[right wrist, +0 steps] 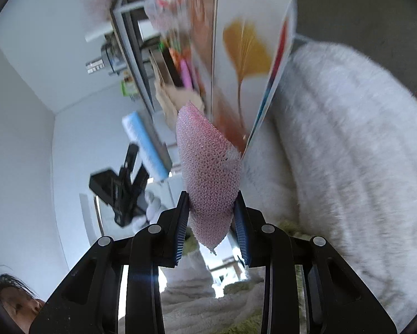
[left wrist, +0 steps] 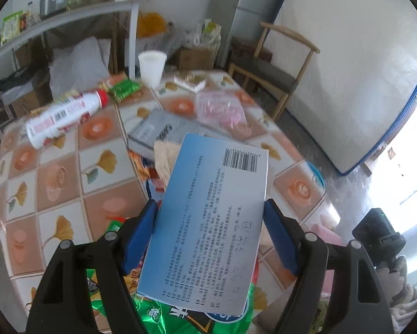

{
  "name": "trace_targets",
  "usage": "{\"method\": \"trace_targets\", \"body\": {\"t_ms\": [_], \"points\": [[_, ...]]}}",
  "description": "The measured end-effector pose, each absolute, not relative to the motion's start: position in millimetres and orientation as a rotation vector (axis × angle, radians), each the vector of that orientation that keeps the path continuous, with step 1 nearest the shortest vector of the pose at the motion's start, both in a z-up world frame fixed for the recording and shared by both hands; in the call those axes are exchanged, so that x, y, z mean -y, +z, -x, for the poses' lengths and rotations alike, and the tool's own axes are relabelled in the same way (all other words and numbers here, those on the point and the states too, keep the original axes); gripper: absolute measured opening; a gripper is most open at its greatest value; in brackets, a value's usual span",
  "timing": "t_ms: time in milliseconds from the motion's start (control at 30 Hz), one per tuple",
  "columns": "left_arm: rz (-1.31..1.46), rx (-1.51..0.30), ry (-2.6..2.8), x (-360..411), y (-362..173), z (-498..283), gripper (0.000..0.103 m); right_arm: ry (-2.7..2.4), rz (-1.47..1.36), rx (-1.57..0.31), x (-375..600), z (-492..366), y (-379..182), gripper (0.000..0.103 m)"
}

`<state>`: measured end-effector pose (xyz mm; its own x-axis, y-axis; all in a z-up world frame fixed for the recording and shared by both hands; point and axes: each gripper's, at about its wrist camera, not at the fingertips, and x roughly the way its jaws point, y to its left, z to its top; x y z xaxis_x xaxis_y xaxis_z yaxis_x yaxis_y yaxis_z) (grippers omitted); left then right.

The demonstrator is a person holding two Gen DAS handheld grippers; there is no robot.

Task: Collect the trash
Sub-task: 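Lift the pink sponge and blue-white box and carry them toward the wastebasket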

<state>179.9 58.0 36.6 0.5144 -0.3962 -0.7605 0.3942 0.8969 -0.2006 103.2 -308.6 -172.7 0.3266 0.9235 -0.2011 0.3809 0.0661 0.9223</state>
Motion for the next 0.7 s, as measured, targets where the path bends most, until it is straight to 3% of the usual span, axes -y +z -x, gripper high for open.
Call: {"method": "trace_targets", "body": {"t_ms": [300,700], "points": [[0.033,-0.836,-0.582,-15,78,-161,0.075,0.567,-1.542,-0.994,372,-98,-149,0.03],[0.019,-0.925,-0.824,162,56,-185,0.075,0.219,-1.555,-0.746,474,-40,-157,0.03]]}}
